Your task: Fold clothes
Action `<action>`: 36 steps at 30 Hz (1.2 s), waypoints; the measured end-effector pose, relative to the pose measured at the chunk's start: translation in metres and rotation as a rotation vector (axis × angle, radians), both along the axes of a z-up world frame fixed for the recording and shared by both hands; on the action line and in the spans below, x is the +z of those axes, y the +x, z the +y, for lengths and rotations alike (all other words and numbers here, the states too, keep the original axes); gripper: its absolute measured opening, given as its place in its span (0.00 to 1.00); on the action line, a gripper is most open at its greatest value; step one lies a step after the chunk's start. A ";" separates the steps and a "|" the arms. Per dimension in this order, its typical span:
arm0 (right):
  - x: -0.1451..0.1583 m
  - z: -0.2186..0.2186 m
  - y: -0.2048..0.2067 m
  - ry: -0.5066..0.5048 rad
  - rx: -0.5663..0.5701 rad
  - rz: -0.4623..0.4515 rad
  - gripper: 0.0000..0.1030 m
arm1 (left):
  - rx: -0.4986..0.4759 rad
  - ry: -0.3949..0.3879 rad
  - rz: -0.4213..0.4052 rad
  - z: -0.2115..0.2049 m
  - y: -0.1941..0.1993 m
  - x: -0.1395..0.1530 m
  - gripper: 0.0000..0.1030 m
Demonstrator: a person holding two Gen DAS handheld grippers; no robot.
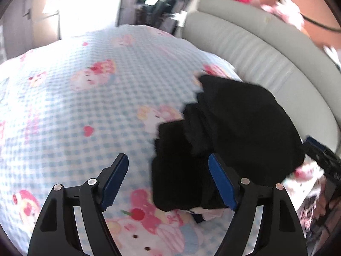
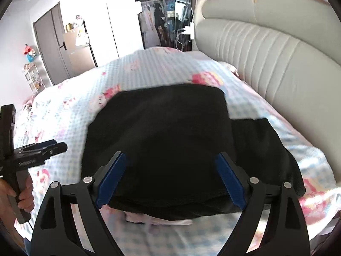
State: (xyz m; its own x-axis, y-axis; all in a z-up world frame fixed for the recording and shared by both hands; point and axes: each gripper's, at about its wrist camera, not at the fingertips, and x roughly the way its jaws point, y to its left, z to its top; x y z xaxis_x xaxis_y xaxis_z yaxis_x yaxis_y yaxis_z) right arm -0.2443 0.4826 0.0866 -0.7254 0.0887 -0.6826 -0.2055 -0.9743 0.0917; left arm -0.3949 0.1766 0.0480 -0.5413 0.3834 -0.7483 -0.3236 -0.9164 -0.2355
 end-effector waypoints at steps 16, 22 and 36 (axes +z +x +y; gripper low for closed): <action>-0.017 -0.124 -0.037 -0.111 0.095 -0.063 0.92 | 0.209 -0.101 0.088 -0.140 0.027 0.035 0.79; -0.021 -0.168 -0.037 -0.118 0.115 -0.075 0.96 | 0.304 -0.149 0.048 -0.204 0.045 0.027 0.79; -0.035 -0.295 0.040 -0.074 0.217 -0.065 0.99 | 0.388 -0.238 0.144 -0.261 0.175 0.021 0.82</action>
